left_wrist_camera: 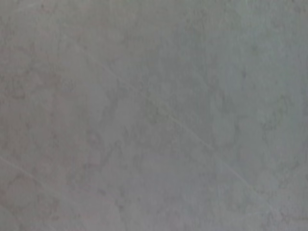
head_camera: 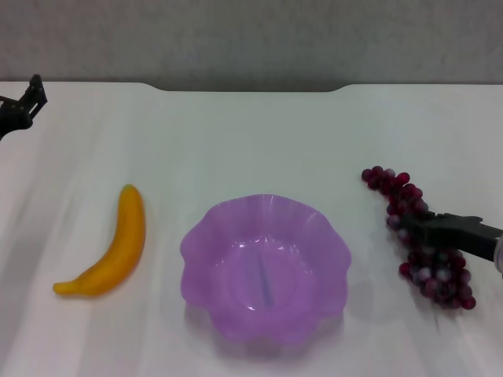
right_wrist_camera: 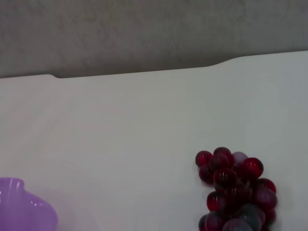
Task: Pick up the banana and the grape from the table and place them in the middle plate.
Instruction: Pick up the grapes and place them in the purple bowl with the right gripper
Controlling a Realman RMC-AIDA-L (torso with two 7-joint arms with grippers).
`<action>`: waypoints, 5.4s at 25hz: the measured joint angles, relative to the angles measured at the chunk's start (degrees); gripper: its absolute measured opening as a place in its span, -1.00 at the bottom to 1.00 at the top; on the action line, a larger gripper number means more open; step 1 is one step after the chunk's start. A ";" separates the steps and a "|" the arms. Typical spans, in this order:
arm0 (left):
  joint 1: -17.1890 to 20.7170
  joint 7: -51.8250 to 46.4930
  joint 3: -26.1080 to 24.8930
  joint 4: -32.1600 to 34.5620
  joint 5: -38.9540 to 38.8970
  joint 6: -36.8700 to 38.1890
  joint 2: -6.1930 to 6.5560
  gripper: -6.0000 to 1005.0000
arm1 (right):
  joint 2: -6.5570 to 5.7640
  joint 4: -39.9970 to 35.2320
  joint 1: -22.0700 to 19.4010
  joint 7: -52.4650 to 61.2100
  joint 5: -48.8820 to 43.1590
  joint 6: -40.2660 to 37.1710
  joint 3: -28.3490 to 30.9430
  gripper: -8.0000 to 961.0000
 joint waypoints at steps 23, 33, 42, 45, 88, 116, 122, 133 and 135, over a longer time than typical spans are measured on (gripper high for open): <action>0.13 -0.13 0.00 -0.63 0.00 0.06 -0.07 0.56 | 0.22 3.62 2.29 -2.70 1.67 2.19 -0.01 -0.34; 0.29 -0.14 0.00 -0.62 0.00 0.01 -0.09 0.56 | 0.11 3.52 1.61 -19.80 17.32 1.31 0.01 -0.40; 0.56 -0.07 0.00 -0.62 0.00 -0.01 -0.09 0.56 | 0.15 3.21 1.33 -31.28 24.91 1.12 0.01 -0.48; 0.52 -0.05 0.00 -0.62 0.00 -0.01 -0.09 0.56 | 0.19 3.31 1.33 -36.34 28.86 0.62 0.01 -0.49; 0.19 0.23 0.23 0.00 0.00 0.39 -0.09 0.56 | 0.07 -11.99 0.50 -41.49 30.66 -12.16 7.13 -0.63; -0.89 0.08 2.21 0.09 0.00 0.49 -0.09 0.56 | 0.26 -25.31 0.59 -33.02 28.22 -9.44 -26.16 -0.64; -0.91 0.14 2.15 0.22 0.00 0.49 -0.09 0.56 | 0.27 -23.53 0.25 -37.22 35.08 -9.71 -31.53 -0.64; -1.03 0.24 1.87 0.89 -0.12 0.49 -0.09 0.56 | 0.43 -22.49 -3.41 -40.70 39.47 -10.00 -33.69 -0.64; -1.00 0.24 1.84 0.92 -0.11 0.49 -0.09 0.56 | 0.43 -22.41 -4.09 -42.79 41.11 -10.07 -34.19 -0.64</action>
